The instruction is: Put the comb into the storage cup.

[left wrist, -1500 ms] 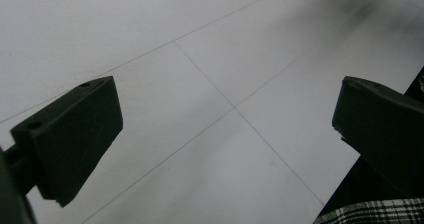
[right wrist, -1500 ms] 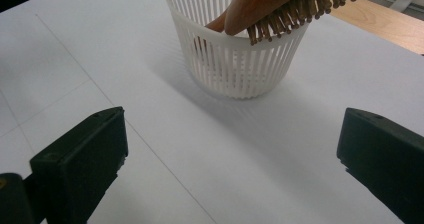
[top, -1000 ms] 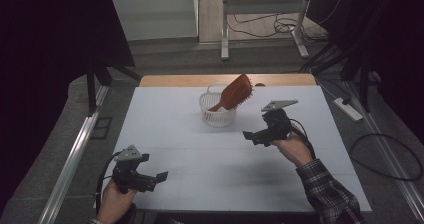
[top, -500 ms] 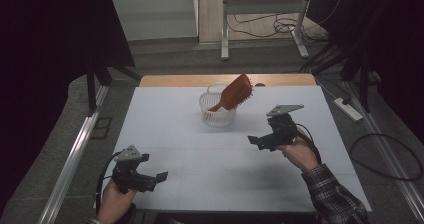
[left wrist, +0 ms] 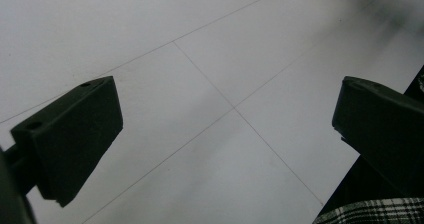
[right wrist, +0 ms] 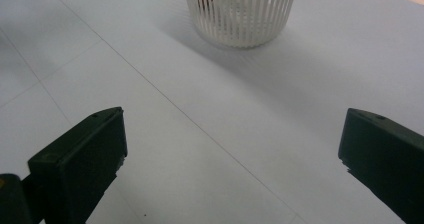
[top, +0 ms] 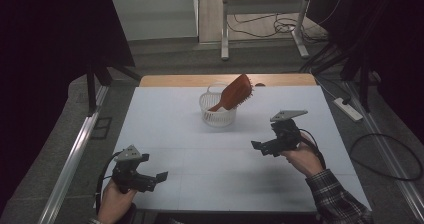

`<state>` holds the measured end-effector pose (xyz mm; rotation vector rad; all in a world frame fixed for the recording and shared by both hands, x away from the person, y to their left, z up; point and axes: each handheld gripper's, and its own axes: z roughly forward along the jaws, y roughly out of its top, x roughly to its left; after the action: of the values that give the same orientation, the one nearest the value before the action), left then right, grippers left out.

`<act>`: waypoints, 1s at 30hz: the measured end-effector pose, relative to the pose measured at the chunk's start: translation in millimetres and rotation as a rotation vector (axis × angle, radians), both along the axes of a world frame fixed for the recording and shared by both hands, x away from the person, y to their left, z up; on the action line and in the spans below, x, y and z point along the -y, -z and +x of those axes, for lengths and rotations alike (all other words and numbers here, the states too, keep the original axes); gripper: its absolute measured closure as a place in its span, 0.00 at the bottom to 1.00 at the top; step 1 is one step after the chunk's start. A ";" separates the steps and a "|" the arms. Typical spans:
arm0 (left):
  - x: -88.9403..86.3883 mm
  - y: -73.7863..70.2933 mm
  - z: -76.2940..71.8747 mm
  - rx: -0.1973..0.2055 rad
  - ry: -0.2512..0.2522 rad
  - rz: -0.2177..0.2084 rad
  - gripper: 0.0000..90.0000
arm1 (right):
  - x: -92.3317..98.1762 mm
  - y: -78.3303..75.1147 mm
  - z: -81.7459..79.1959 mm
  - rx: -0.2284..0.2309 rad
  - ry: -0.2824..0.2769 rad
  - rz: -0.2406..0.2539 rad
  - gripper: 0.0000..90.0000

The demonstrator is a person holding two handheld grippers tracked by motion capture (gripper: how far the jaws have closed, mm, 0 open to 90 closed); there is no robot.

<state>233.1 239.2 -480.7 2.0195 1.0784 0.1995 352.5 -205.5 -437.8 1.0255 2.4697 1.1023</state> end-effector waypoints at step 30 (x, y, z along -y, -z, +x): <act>0.5 0.1 0.1 0.001 0.001 0.002 0.00 | 37.7 8.5 -27.6 -0.010 0.050 -0.020 0.00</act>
<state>233.2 238.7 -480.8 2.0221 1.0769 0.2007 324.9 -243.2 -446.3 1.0830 2.4444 1.0580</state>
